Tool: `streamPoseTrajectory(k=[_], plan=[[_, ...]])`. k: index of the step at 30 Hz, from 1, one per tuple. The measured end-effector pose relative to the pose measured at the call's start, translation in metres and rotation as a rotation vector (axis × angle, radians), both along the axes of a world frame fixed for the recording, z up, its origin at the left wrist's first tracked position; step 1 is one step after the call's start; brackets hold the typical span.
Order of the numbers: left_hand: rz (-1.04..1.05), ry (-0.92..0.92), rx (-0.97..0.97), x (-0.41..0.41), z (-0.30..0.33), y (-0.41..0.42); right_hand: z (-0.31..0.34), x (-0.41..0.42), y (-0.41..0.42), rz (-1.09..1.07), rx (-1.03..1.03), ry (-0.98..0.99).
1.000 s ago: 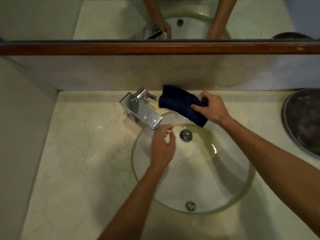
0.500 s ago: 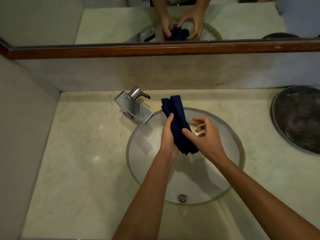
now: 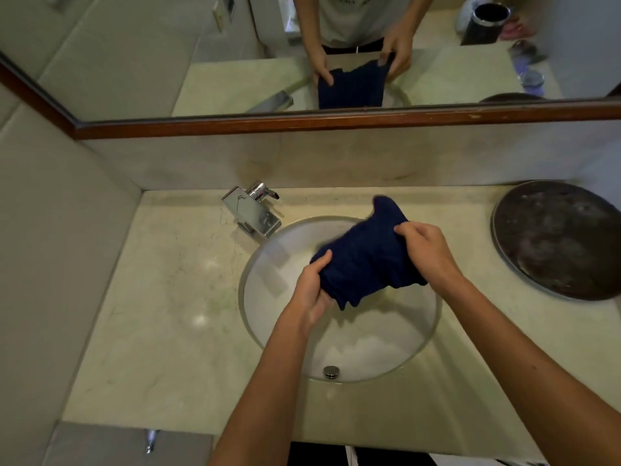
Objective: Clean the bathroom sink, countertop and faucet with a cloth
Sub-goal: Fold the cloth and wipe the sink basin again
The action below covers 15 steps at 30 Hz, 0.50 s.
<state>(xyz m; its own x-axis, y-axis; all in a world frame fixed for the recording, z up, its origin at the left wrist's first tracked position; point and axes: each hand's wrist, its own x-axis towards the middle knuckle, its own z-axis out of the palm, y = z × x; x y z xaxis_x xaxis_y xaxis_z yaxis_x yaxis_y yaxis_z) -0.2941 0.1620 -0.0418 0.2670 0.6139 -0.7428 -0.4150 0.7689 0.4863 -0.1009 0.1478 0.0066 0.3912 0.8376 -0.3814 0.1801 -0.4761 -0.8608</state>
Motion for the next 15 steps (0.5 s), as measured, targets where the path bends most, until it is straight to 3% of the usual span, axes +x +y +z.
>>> streamPoseTrajectory(k=[4, 7, 9, 10, 13, 15], plan=[[-0.066, 0.114, -0.015, 0.002, -0.009, -0.005, 0.004, 0.002, -0.009, 0.046, -0.037, 0.004], [-0.100, 0.494, 0.026, 0.007, -0.010, -0.015, 0.004, 0.002, -0.016, 0.023, -0.045, 0.056], [-0.072, 0.849, 0.284, 0.014, -0.002, -0.030, 0.005, 0.002, -0.019, -0.035, -0.042, 0.126], [-0.047, 0.906, 0.469, 0.019, 0.003, -0.038, 0.006, 0.001, -0.020, -0.065, -0.040, 0.164], [-0.268, 0.725, 0.822, 0.047, 0.027, -0.056, 0.007, 0.000, -0.021, -0.088, -0.023, 0.291], [-0.442, 0.822, 0.947, 0.061, 0.026, -0.052, 0.013, -0.001, -0.024, -0.077, -0.001, 0.365]])
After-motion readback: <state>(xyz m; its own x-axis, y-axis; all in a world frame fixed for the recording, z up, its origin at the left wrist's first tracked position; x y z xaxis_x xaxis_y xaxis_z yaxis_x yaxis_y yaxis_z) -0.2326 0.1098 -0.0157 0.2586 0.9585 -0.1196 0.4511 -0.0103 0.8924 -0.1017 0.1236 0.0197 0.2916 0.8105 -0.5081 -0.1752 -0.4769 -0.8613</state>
